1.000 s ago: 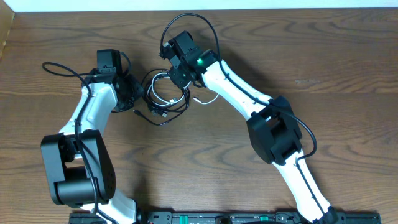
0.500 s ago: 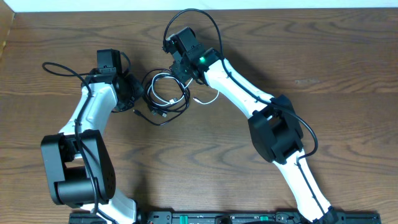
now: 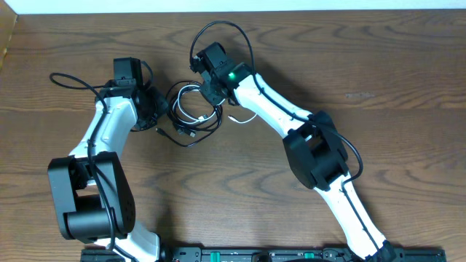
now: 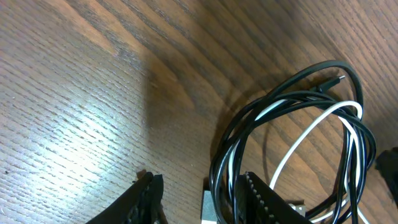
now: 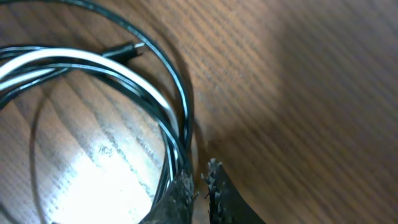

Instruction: Untangle cables

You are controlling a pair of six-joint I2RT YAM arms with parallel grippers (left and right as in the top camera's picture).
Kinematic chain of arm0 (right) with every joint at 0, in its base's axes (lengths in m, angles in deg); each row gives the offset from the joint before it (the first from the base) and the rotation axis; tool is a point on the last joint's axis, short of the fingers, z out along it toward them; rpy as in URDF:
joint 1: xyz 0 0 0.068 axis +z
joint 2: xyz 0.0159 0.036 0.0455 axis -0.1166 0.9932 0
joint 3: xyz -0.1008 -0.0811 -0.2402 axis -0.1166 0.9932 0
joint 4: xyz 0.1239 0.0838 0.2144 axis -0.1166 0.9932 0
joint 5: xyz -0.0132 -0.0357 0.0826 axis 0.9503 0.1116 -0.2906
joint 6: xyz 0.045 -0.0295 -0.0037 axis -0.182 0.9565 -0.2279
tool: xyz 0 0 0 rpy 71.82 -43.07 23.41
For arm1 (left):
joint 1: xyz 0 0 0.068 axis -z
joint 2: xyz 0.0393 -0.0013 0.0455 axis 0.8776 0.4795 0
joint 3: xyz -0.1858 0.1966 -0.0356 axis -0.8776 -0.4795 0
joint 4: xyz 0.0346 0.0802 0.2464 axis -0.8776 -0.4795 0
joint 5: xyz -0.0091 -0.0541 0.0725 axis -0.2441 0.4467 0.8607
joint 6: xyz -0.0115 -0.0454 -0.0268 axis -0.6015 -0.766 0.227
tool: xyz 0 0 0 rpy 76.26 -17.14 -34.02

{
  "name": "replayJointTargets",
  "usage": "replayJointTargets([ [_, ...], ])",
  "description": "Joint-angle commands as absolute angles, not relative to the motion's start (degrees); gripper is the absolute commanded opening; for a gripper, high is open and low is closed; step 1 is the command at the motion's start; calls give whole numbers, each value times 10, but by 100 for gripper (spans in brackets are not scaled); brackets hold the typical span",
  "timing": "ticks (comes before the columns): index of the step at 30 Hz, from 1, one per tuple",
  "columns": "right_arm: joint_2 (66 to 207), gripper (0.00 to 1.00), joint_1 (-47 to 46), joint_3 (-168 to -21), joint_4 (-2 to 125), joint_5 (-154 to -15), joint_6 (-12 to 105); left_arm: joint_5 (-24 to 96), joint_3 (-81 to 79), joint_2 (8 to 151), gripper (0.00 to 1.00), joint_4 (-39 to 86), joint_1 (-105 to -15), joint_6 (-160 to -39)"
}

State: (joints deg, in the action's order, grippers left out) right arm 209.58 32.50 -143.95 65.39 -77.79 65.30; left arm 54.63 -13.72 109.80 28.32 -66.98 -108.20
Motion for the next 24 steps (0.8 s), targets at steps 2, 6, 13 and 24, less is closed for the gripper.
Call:
replayJointTargets([
  [2, 2112, 5, 330, -1438, 688, -810, 641, 545, -140, 1104, 43, 282, -670, -1079],
  [6, 2112, 4, 337, -1438, 738, -914, 635, 545, -140, 1104, 43, 282, -670, -1079],
  [13, 2108, 5, 360, -1439, 784, -962, 596, 545, -140, 1104, 43, 282, -670, -1079],
  [24, 2066, 15, 339, -1441, 783, -930, 596, 491, -140, 1104, 35, 282, -670, -1053],
])
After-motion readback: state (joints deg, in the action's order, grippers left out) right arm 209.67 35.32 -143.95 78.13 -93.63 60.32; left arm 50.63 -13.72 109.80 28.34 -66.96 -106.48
